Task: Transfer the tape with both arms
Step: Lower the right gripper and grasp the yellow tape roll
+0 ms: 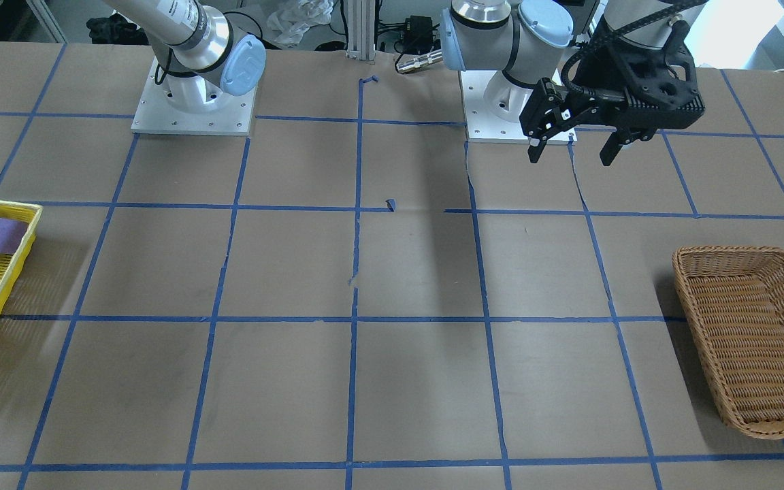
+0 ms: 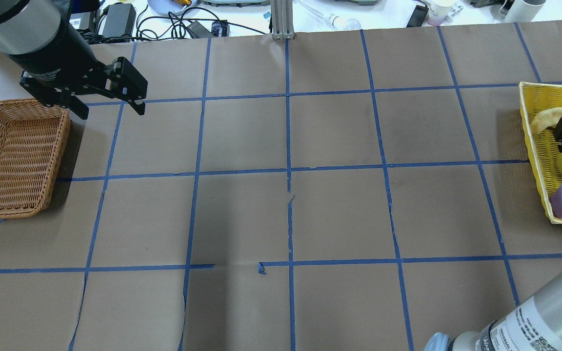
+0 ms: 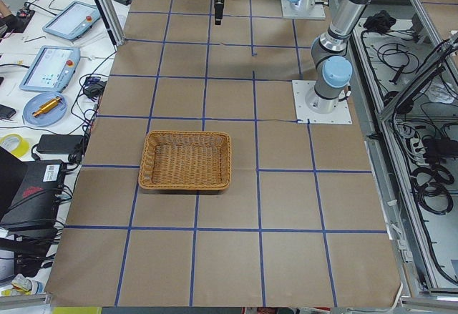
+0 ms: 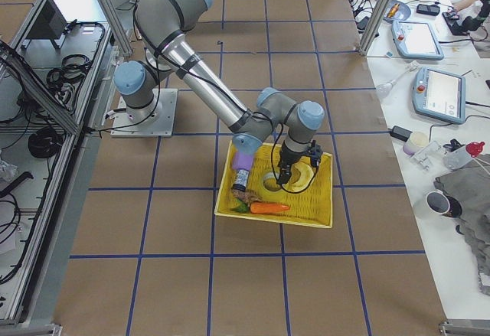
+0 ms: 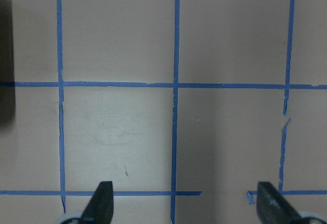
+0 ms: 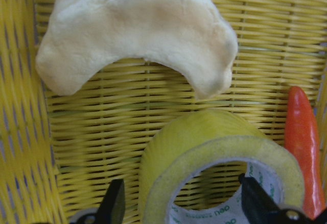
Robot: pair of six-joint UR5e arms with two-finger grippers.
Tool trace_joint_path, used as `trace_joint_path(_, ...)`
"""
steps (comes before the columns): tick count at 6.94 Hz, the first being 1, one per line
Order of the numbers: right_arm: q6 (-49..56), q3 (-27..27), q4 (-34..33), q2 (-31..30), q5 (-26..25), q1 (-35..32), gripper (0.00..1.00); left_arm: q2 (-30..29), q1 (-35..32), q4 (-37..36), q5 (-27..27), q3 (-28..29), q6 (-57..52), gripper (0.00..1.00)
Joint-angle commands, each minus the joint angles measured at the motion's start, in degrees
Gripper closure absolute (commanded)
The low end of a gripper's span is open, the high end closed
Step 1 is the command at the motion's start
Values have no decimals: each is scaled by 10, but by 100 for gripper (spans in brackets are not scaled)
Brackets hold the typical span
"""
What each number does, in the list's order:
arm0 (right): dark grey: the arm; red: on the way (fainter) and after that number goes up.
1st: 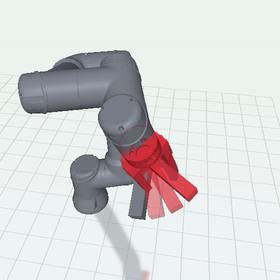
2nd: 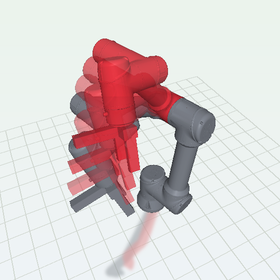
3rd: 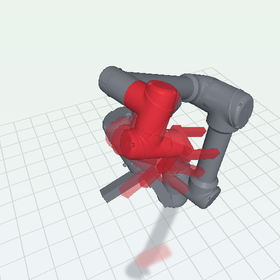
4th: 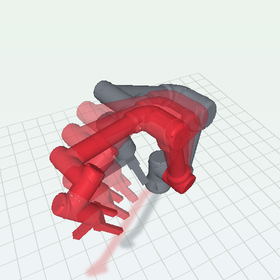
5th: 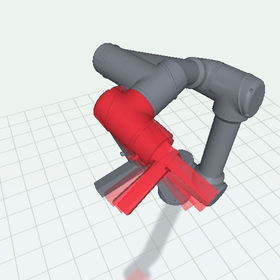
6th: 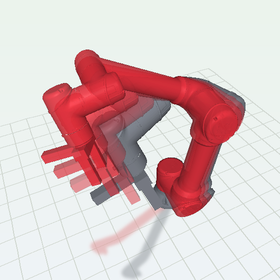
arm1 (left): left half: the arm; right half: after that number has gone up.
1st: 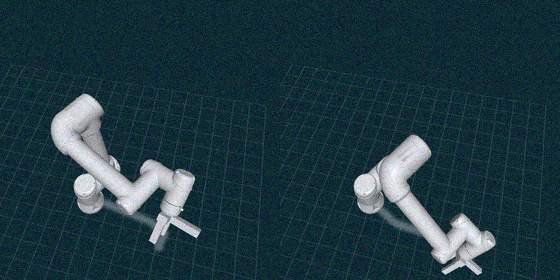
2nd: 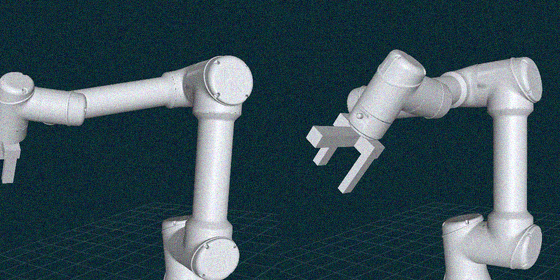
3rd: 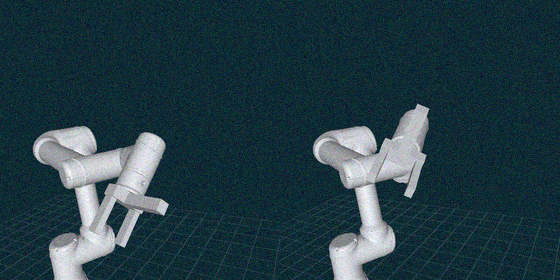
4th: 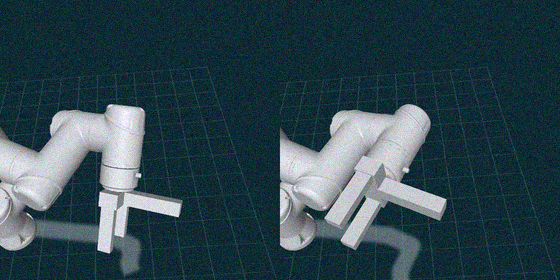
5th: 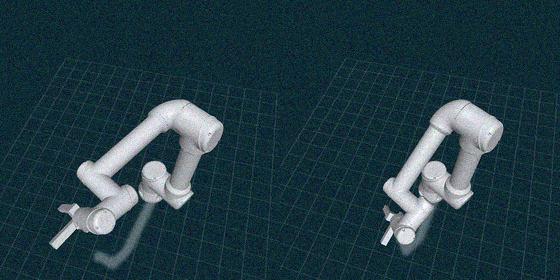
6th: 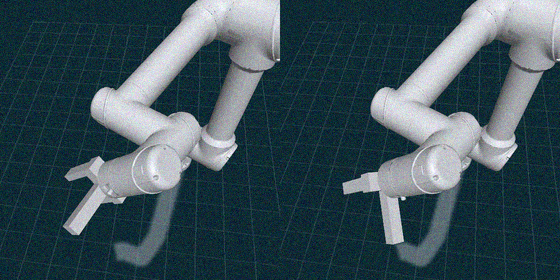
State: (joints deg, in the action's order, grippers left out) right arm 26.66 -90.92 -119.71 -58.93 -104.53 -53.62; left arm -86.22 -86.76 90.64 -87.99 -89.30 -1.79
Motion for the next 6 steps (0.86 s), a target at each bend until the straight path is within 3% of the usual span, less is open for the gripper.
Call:
trace_joint_path(1,1,-1,0,3,4,1,81,0,0,0,0,0,0,0)
trace_joint_path(4,0,-7,0,9,9,1,82,0,1,1,-1,0,-1,0)
trace_joint_path(5,4,-5,1,7,8,1,100,0,2,1,0,0,-1,0)
trace_joint_path(6,63,-5,10,0,10,0,100,0,2,0,0,1,-1,0)
